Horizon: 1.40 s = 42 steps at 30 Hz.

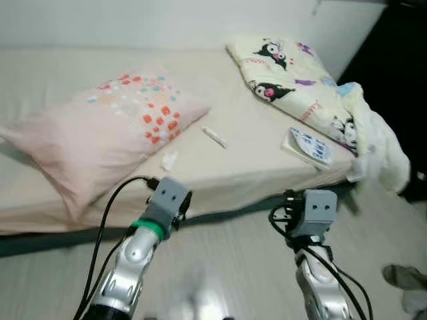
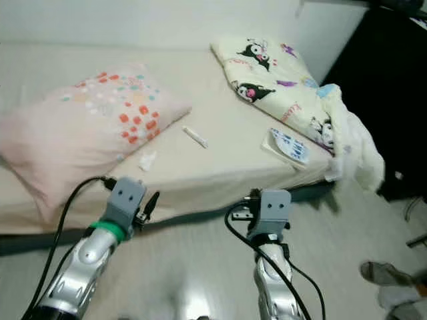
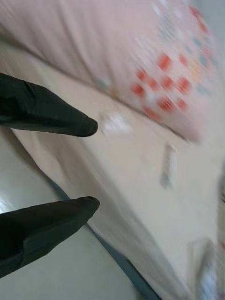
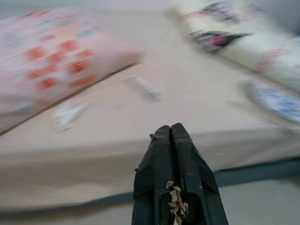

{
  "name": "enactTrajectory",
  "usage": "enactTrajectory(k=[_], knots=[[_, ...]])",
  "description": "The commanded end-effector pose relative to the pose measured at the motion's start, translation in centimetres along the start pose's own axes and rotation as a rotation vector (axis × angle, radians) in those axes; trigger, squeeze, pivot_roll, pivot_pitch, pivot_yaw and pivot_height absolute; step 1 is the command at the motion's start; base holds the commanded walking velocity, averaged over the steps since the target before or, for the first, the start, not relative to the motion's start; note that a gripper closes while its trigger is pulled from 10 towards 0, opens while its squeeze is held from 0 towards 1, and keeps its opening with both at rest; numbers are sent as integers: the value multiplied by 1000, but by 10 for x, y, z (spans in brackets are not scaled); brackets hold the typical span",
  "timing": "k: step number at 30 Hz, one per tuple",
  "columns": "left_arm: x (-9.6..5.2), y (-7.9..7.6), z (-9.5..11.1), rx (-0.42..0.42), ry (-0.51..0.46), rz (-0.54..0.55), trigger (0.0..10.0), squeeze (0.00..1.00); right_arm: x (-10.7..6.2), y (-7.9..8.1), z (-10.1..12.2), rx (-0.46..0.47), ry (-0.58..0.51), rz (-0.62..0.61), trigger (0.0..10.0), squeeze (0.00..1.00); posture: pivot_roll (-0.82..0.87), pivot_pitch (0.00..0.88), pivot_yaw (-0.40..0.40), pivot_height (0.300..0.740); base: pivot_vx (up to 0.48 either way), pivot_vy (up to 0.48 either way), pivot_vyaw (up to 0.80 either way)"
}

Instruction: Clean up the room

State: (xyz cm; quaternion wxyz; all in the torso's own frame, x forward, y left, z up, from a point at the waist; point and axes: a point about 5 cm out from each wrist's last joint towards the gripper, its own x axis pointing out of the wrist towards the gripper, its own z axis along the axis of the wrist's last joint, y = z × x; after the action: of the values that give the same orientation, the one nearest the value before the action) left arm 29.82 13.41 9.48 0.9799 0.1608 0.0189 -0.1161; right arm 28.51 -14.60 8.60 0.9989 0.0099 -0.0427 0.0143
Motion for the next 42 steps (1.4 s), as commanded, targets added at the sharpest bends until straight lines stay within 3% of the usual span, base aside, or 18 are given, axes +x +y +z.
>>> enactTrajectory(k=[1, 23, 27, 34, 42], knots=[[0, -7, -2, -11, 12, -16, 10000, 0, -6, -11, -8, -7, 35, -34, 10000, 0, 58, 110, -35, 740, 379, 0, 0], [1, -9, -2, -14, 7, -23, 10000, 0, -7, -10, -11, -8, 48, -29, 10000, 0, 58, 110, -35, 740, 380, 0, 0], [1, -11, -1, -14, 5, -29, 10000, 0, -7, -13, -13, 26, 59, -52, 10000, 0, 53, 114, -32, 740, 381, 0, 0], [1, -13, -2, -14, 5, -36, 10000, 0, -8, -13, -13, 22, 65, -52, 10000, 0, 51, 116, -31, 740, 219, 0, -690], [1, -13, -3, -16, 12, -35, 10000, 0, -8, -13, -13, 6, 59, -49, 10000, 0, 51, 116, -31, 740, 0, 0, 0]])
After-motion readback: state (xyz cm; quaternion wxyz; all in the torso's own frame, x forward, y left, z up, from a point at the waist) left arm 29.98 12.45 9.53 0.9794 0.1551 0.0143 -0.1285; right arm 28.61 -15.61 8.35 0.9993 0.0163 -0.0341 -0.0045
